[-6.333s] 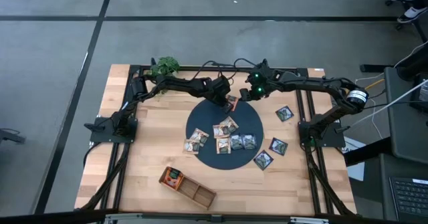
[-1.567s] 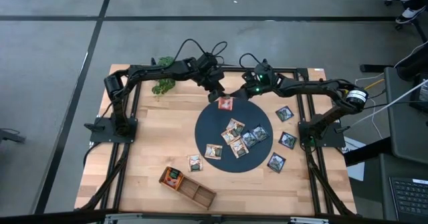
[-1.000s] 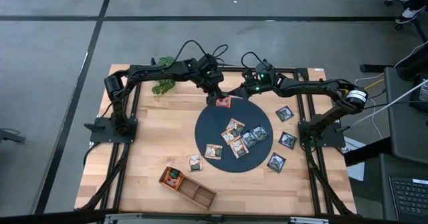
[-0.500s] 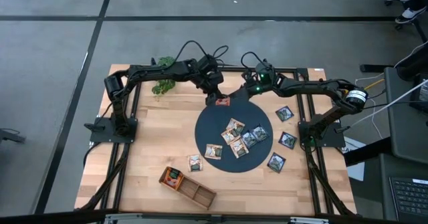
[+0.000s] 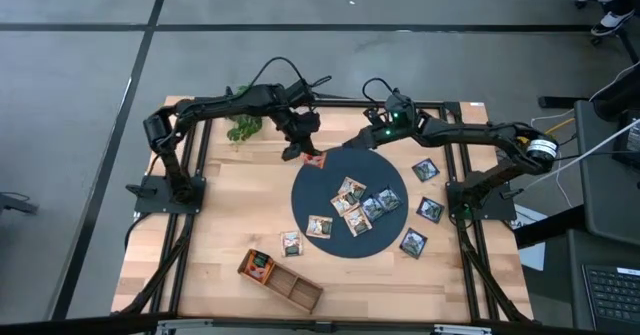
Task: Pick & Place Tea
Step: Put the orange tea bag into the left section of the wooden organizer
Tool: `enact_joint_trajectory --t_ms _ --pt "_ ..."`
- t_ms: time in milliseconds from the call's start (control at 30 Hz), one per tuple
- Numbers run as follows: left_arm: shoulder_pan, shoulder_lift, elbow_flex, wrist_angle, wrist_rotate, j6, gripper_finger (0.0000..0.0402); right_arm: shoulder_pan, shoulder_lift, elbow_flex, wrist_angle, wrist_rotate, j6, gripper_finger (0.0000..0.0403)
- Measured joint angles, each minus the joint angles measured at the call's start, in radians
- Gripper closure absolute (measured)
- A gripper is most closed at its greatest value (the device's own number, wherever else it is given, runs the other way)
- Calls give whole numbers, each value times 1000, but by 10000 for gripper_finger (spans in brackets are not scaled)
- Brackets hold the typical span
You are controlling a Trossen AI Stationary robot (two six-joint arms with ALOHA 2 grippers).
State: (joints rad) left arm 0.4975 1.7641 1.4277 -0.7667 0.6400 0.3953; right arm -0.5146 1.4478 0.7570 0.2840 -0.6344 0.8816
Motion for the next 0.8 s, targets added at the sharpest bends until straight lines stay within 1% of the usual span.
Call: enact_joint_trajectory --t_ms 100,200,367,500,600,733,800 --pt "23 -30 -30 -7 94 47 399 35 -54 0 -61 115 8 298" --pt "47 -56 -89 14 98 59 399 80 -118 0 -134 229 25 297" --pt "66 -114 -200 94 168 18 399 152 -205 0 -247 362 42 297" --pt "44 -168 -280 143 158 -41 399 214 -248 0 -331 437 59 297" --pt "5 -216 -331 225 131 -141 399 276 -270 1 -355 490 56 297" --pt "-80 -289 -398 390 26 -349 399 353 -288 1 -384 523 45 297" --pt "-129 -323 -426 461 -6 -450 399 390 -295 1 -386 534 51 297"
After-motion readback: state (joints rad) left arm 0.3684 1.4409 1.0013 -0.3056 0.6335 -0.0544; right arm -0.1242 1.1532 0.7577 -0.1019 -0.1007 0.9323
